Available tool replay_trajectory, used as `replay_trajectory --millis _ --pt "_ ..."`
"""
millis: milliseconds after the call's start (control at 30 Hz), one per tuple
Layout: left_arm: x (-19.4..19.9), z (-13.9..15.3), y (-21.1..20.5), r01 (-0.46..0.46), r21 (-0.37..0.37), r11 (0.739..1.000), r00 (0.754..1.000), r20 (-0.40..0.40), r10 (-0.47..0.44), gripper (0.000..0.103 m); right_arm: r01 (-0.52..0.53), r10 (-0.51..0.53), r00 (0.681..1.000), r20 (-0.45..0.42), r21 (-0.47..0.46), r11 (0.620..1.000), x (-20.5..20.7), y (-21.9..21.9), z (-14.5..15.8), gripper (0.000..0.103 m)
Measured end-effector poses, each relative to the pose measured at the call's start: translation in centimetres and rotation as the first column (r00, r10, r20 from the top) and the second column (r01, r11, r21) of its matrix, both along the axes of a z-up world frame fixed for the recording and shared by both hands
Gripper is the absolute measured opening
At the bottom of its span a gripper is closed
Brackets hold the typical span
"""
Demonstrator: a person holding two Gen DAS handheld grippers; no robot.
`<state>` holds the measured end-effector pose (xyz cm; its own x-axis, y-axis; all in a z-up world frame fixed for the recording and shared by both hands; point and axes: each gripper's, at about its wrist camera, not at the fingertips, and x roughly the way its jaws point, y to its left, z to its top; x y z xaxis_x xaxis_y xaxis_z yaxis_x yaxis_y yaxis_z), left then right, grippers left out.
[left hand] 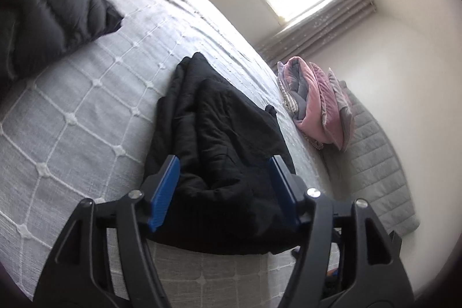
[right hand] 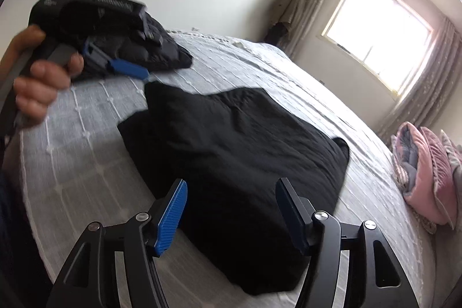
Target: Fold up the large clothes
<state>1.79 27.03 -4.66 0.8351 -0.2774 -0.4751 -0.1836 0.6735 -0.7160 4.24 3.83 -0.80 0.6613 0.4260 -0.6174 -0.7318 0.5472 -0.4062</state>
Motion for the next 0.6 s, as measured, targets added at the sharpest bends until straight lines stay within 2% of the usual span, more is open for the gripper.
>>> replay_trajectory --millis 133,200,300,333,367,400,467,500,600 --pt "0.9 0.4 -2.5 0.03 0.131 0.991 0.998 -0.053 -0.024 0.074 0.078 -0.074 0.996 -0.059 0.072 0.994 2.4 -3.2 -0.3 0.065" --pt "1.8 -0.3 -3.5 0.03 0.161 0.986 0.994 -0.111 -0.013 0.075 0.102 -0.099 0.993 -0.063 0.05 0.994 3.5 -3.6 -1.1 0.064" --pt "2.6 -1.1 -4.1 0.002 0.235 0.972 0.984 -0.174 0.041 0.074 0.101 -0.101 0.995 0.011 -0.021 0.995 3.2 -2.6 -2.4 0.048" --pt "2.8 -1.4 -4.1 -0.003 0.243 0.97 0.982 -0.185 0.049 0.069 0.101 -0.1 0.994 0.043 -0.028 0.994 3.1 -2.0 -2.6 0.039" --pt "2.9 -1.6 -4.1 -0.002 0.255 0.967 0.978 -0.199 0.055 0.056 0.1 -0.097 0.992 0.074 -0.037 0.994 3.0 -1.7 -2.5 0.034" --pt "3.3 -1.9 -4.1 0.007 0.275 0.961 0.971 -0.232 0.059 0.041 0.096 -0.091 0.991 0.098 -0.046 0.994 2.9 -1.5 -2.4 0.032" --pt "3.3 -1.9 -4.3 0.006 0.295 0.955 0.971 -0.231 0.066 0.027 0.081 -0.07 0.988 0.138 -0.075 0.994 2.9 -1.2 -2.9 0.028" --pt "3.1 -1.5 -4.4 -0.003 0.307 0.952 0.974 -0.214 0.072 0.022 0.075 -0.062 0.988 0.144 -0.087 0.993 2.8 -1.2 -3.4 0.027" --pt "2.6 -0.1 -4.7 -0.04 0.376 0.926 0.984 -0.148 0.103 0.017 0.057 -0.029 0.981 0.19 -0.144 0.988 2.2 -0.4 -4.5 0.026"
